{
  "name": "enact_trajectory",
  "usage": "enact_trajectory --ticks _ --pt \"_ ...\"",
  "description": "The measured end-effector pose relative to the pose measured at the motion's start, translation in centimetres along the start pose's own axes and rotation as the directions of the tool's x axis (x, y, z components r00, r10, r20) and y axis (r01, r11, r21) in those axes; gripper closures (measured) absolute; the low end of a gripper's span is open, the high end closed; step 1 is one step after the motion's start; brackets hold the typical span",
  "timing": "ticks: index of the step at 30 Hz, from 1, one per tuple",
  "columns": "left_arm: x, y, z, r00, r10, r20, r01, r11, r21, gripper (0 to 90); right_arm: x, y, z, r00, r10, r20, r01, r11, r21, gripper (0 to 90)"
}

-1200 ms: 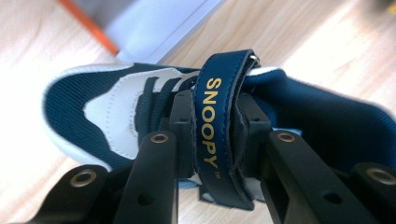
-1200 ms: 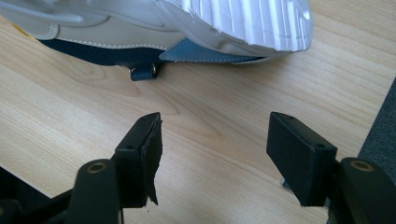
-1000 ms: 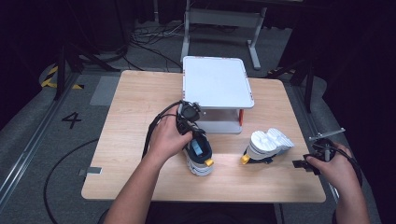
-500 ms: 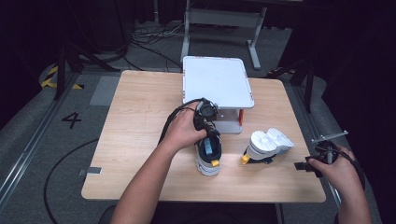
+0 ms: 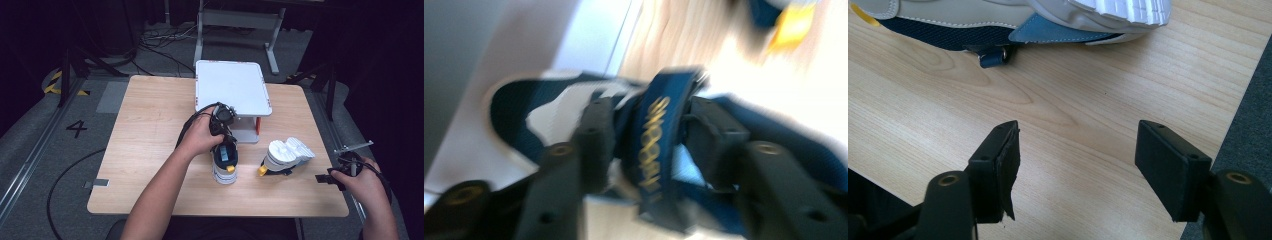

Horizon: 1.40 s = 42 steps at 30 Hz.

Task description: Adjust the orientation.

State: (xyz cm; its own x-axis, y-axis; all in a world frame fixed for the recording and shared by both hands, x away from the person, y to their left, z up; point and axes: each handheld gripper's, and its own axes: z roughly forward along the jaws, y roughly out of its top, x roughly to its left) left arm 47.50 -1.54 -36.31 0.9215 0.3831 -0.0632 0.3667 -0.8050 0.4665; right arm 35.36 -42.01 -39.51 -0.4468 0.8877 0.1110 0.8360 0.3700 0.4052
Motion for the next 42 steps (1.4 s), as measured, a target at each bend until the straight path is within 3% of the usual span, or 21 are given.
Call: enact_trajectory --ticks 3,5,7,8,11,14,18,21,24,27,29,30,31,33,35,36,37,40,42 --pt "-1.4 -0.2 -1.2 0.9976 -0.035 -0.059 0.035 0.9993 -0.015 37.6 0.0 0.1 0.0 1.0000 -0.003 0.001 0.003 1.000 -0.005 35.2" --pt "-2.4 -0.6 -2.3 0.9960 -0.048 -0.076 0.045 0.9985 -0.031 41.1 0.0 0.2 0.0 1.0000 -0.004 0.001 0.004 1.000 -0.006 35.2" --pt "-3.6 -1.3 -3.5 0.9943 -0.081 -0.069 0.080 0.9966 -0.021 45.3 0.0 0.3 0.0 1.0000 -0.005 -0.004 0.005 1.000 -0.003 35.2" --pt "-3.6 -1.3 -3.5 0.9943 -0.081 -0.069 0.080 0.9966 -0.021 48.1 0.0 0.3 0.0 1.0000 -0.005 -0.004 0.005 1.000 -0.003 35.2" --pt "-5.3 -2.3 -4.5 0.9934 -0.105 -0.047 0.104 0.9944 -0.016 51.6 0.2 0.5 0.2 0.9999 -0.011 -0.009 0.011 1.000 0.002 35.2" --pt "-7.1 -3.1 -5.1 0.9949 -0.100 -0.010 0.100 0.9944 -0.036 51.5 0.3 0.6 0.3 0.9998 -0.016 -0.010 0.016 1.000 0.003 35.2" --pt "-8.7 -3.0 -4.3 0.9973 -0.064 0.037 0.064 0.9979 -0.005 49.4 0.5 0.8 0.4 0.9997 -0.025 -0.009 0.025 1.000 0.007 35.2" --pt "-8.9 -2.8 -2.9 0.9979 -0.064 0.013 0.064 0.9977 0.023 45.9 0.6 1.0 0.5 0.9995 -0.030 -0.013 0.030 1.000 0.008 35.2" --pt "-9.0 -2.6 -1.3 0.9976 -0.055 -0.042 0.058 0.9962 0.065 42.2 0.6 1.0 0.4 0.9994 -0.032 -0.017 0.032 0.999 0.005 35.2" --pt "-9.3 -2.3 -0.1 0.9977 -0.040 -0.054 0.045 0.9941 0.098 42.9 0.5 1.0 0.5 0.9993 -0.033 -0.019 0.033 0.999 0.004 35.3" --pt "-9.4 -2.3 0.3 0.9980 -0.033 -0.054 0.039 0.9933 0.108 49.1 0.4 1.0 0.6 0.9992 -0.033 -0.022 0.033 0.999 0.009 35.2" --pt "-9.4 -2.1 0.7 0.9950 -0.005 -0.100 0.018 0.9910 0.132 54.9 0.5 1.0 0.6 0.9991 -0.035 -0.024 0.035 0.999 0.010 35.2" --pt "-9.4 -2.1 0.7 0.9933 -0.004 -0.115 0.020 0.9896 0.142 61.3 0.5 1.0 0.6 0.9989 -0.039 -0.026 0.040 0.999 0.009 35.2" --pt "-9.2 -2.1 0.7 0.9914 0.015 -0.130 0.005 0.9893 0.146 65.5 0.6 1.0 0.5 0.9987 -0.042 -0.029 0.042 0.999 0.008 35.2" --pt "-9.0 -2.0 0.5 0.9777 0.062 -0.201 -0.026 0.9842 0.175 66.9 0.6 0.9 0.4 0.9987 -0.044 -0.026 0.044 0.999 -0.001 35.2" --pt "-8.8 -2.0 0.4 0.9675 0.080 -0.240 -0.030 0.9785 0.204 67.0 0.6 0.9 0.4 0.9987 -0.044 -0.026 0.044 0.999 -0.002 35.2" --pt "-8.3 -2.0 0.3 0.9603 0.078 -0.268 -0.025 0.9799 0.198 67.1 0.6 0.9 0.4 0.9987 -0.044 -0.026 0.044 0.999 -0.001 35.2" --pt "-6.5 -2.3 0.2 0.9608 0.043 -0.274 0.000 0.9879 0.155 67.0 0.5 0.8 0.5 0.9988 -0.042 -0.025 0.042 0.999 0.003 35.1" --pt "-5.6 -2.4 0.4 0.9506 0.043 -0.308 0.003 0.9891 0.147 65.9 0.6 0.8 0.6 0.9986 -0.044 -0.029 0.044 0.999 0.006 35.0"
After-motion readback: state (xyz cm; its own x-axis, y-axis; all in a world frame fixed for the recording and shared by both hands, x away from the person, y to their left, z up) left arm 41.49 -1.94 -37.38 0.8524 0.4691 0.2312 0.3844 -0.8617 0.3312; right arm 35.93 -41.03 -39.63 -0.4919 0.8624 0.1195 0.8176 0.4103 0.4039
